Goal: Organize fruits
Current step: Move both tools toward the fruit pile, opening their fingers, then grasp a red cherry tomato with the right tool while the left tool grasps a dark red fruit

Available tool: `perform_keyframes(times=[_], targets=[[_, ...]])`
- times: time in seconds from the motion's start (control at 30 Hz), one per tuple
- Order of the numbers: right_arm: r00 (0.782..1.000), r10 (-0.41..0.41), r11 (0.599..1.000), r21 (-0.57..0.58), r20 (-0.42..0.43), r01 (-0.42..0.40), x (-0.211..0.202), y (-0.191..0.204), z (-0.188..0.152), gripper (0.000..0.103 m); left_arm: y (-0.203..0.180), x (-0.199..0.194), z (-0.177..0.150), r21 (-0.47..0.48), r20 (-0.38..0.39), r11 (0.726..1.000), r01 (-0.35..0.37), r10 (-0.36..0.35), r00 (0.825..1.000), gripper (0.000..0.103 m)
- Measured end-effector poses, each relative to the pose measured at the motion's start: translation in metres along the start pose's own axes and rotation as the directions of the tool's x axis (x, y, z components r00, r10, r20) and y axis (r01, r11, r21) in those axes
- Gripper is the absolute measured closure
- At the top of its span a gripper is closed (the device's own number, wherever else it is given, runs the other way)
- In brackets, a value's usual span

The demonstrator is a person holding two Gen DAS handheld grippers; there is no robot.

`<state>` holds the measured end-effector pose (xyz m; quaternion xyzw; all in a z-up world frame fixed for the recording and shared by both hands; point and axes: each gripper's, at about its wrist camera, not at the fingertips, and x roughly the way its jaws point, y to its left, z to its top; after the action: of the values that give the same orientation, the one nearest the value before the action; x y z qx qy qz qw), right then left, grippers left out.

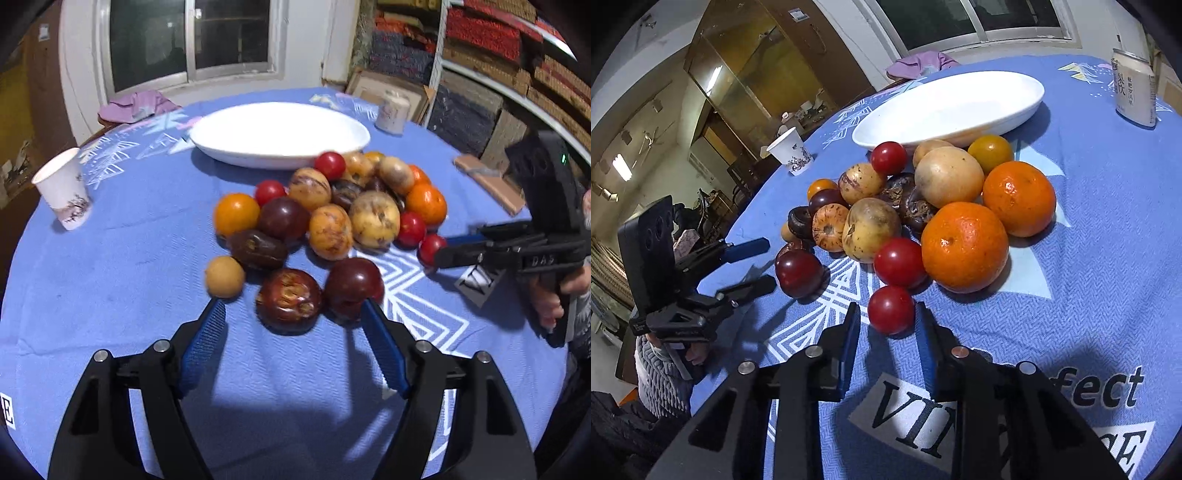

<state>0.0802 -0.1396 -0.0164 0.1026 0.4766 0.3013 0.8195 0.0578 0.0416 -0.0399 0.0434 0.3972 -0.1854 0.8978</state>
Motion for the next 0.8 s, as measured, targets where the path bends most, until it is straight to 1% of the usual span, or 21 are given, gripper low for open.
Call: perform_keyframes(times=[0.03,0.13,0.17,0.23,0.3,0.37,0.4,0.43,0.53,0.63,0.8], targets=[[1.000,0.000,1.000,0.000,0.000,0.000,0.000,0.000,0.000,0.072,0.002,-0.001,0.001,-0.010,0.003,1.000,-0.001,0.001,1.000,0.029],[1.000,-0.001,1.000,0.000,0.001,0.001,0.001,0.001,0.000,0.072,0.005,0.008,-0.001,0.000,-0.029,0.998,-0.061,0.061,0.998,0.029],[1.000,-0.001,1.000,-0.001,0.000,0.001,0.001,0.001,0.000,0.072,0.004,0.012,-0.001,0.001,-0.045,0.998,-0.062,0.062,0.997,0.030],[1.000,-0.002,1.000,-0.002,0.001,0.002,0.001,0.001,0.000,0.072,-0.001,0.018,-0.002,0.019,-0.058,0.997,-0.071,0.072,0.996,0.039],[1.000,-0.004,1.000,-0.004,0.002,0.004,0.003,0.002,0.001,0.072,-0.006,0.022,0.001,0.039,-0.049,0.995,-0.096,0.098,0.994,0.040],[1.000,-0.005,1.000,-0.003,0.001,0.005,0.004,0.003,0.002,0.078,-0.004,0.027,0.005,0.015,-0.054,0.995,-0.099,0.100,0.994,0.044],[1.000,-0.002,1.000,-0.001,-0.001,0.002,0.004,0.002,0.002,0.078,-0.003,0.031,0.005,0.001,-0.064,0.996,-0.085,0.084,0.994,0.054],[1.000,-0.002,1.000,-0.002,0.000,0.002,0.003,0.002,0.001,0.078,-0.003,0.033,0.005,-0.008,-0.072,0.998,-0.068,0.067,0.995,0.055],[1.000,-0.003,1.000,-0.012,0.001,0.003,0.006,0.006,0.002,0.078,-0.010,0.032,0.006,0.017,-0.060,0.996,-0.091,0.092,0.994,0.060],[1.000,0.000,1.000,-0.019,0.002,0.000,0.006,0.008,0.002,0.079,-0.011,0.029,0.005,-0.008,-0.050,0.998,-0.068,0.068,0.996,0.060],[1.000,0.004,1.000,-0.031,0.017,-0.003,0.003,0.011,0.001,0.079,-0.018,0.018,0.003,-0.007,-0.016,0.998,-0.064,0.064,0.998,0.060]])
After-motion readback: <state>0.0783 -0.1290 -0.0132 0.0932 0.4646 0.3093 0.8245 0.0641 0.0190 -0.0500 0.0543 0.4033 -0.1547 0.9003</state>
